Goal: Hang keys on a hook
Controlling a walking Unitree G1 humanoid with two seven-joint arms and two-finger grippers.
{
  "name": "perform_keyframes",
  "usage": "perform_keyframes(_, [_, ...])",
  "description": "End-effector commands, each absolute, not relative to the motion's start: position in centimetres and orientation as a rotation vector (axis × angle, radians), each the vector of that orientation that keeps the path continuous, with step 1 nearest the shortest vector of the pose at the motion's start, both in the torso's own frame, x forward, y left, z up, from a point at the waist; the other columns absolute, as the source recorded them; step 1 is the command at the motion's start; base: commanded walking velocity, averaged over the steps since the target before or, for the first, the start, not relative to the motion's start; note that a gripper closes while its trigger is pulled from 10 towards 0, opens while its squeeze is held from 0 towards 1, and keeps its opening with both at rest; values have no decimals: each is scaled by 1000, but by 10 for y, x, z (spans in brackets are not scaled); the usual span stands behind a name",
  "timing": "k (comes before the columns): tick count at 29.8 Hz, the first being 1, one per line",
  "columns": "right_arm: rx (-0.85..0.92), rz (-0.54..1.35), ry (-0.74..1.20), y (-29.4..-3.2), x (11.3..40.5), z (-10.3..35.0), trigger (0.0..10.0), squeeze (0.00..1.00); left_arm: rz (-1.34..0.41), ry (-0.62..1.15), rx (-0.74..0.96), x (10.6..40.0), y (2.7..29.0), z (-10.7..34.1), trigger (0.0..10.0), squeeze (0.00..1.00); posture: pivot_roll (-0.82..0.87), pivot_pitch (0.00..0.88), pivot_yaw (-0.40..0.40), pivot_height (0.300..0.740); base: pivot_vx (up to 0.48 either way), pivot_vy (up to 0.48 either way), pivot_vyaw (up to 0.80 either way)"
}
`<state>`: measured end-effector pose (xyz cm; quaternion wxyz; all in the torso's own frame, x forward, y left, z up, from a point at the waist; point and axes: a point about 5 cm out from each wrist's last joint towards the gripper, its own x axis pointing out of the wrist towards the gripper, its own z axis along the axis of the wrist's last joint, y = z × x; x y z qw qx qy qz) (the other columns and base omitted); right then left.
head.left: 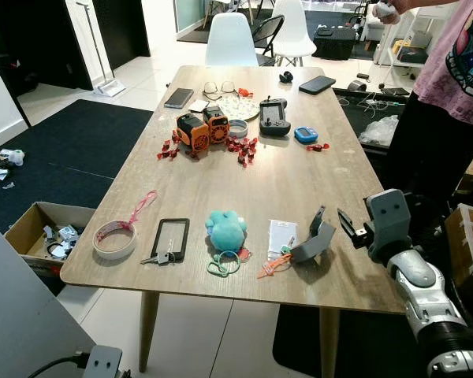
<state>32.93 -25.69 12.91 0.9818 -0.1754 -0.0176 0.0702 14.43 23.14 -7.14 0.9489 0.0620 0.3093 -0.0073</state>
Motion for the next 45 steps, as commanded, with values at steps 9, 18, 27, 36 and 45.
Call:
perform_keyframes(9, [-262,81,43,-264,332,119,10000,0,-20,668,123,149,227,-74,10000,0,33,34,14,740,0,0,0])
perform_keyframes(18, [-263,209,135,-242,329,96,10000,0,-29,642,123,151,224,-73,10000,0,40,31,8,740,0,0,0])
perform_keyframes(27, [-251,334,160,-220,325,86,10000,0,-36,625,125,150,224,-72,10000,0,38,28,10,740,0,0,0])
perform_keyframes(36, [-221,550,156,-176,312,75,10000,0,-43,610,128,150,222,-71,10000,0,37,32,8,740,0,0,0])
perform_keyframes(45, [-174,742,141,-138,295,70,10000,0,-44,601,129,147,226,-70,10000,0,38,36,6,740,0,0,0])
